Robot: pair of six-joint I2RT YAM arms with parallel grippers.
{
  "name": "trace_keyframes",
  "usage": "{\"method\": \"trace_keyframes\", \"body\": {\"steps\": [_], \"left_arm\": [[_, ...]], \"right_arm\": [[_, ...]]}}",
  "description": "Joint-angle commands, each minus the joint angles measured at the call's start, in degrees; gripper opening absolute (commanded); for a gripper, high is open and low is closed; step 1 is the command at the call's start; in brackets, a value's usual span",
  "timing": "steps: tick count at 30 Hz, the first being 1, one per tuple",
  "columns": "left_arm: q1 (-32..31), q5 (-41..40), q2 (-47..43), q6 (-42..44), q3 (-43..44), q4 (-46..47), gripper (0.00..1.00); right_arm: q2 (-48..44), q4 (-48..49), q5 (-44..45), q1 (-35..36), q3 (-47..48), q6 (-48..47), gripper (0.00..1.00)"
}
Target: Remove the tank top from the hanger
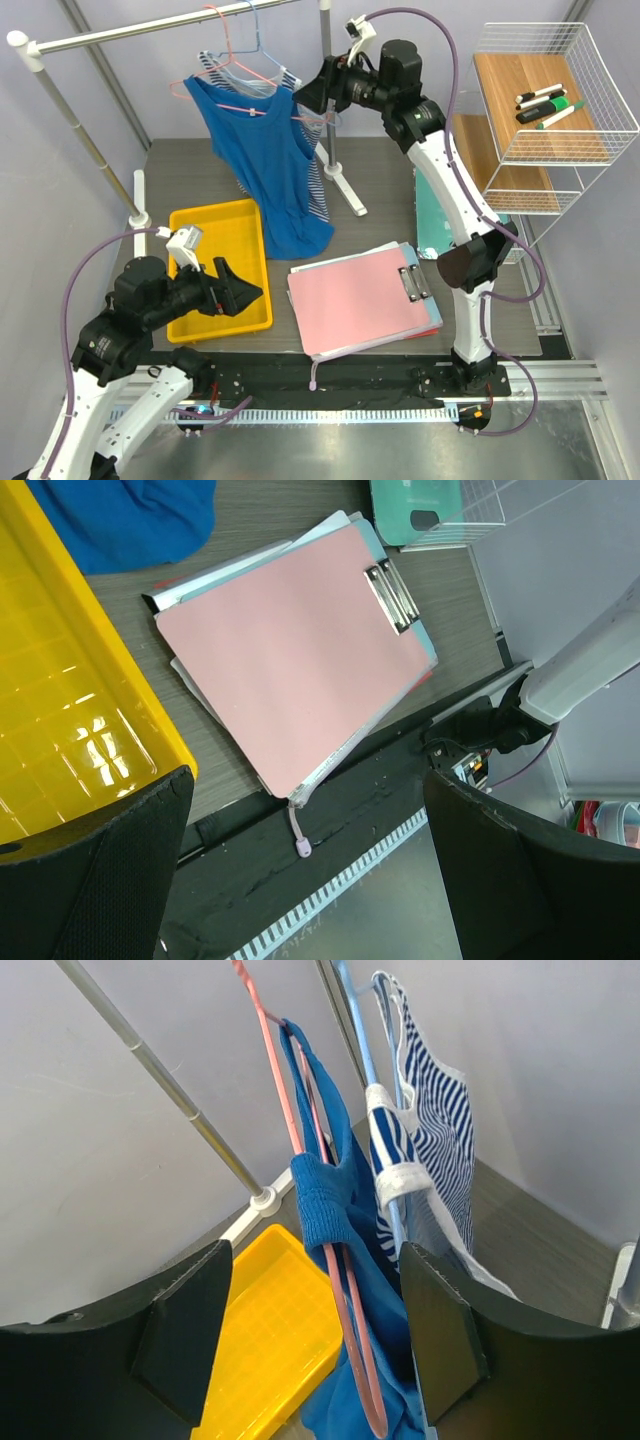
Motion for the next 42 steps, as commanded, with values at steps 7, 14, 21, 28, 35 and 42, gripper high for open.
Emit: {"method": "trace_keyframes", "body": {"steps": [7, 14, 21, 28, 35, 42], "left_arm": [[0.2, 0.9, -0.5, -0.4, 0.6, 0.4, 0.96], [0.1, 0.8, -0.4, 0.1, 0.9, -0.1, 0.96], [0.1, 1.0, -0.2, 0.3, 0.6, 0.4, 0.96], [0.1, 1.1, -0.3, -0.3, 0.8, 0.7, 0.96], [0.1, 1.2, -0.6, -0.4, 1.7, -0.2, 0.97], [0.1, 0.7, -0.4, 0.0, 2.5, -1.2, 0.97]], "right_arm": [[-3.6, 0.7, 1.4, 2.8, -2.5, -3.0, 0.63], [-5.9, -3.2, 8.8, 4.8, -1.6, -8.8, 0.71], [-9.1, -5.5, 15.1, 6.0, -1.1, -12.2, 0.79], [-6.0, -5.5, 11.1, 7.8, 2.9, -11.4, 0.76], [-2.6, -4.4, 11.5, 8.0, 4.4, -12.7, 0.73], [-0.9, -3.5, 13.1, 8.1, 5.6, -15.6, 0.73]]}}
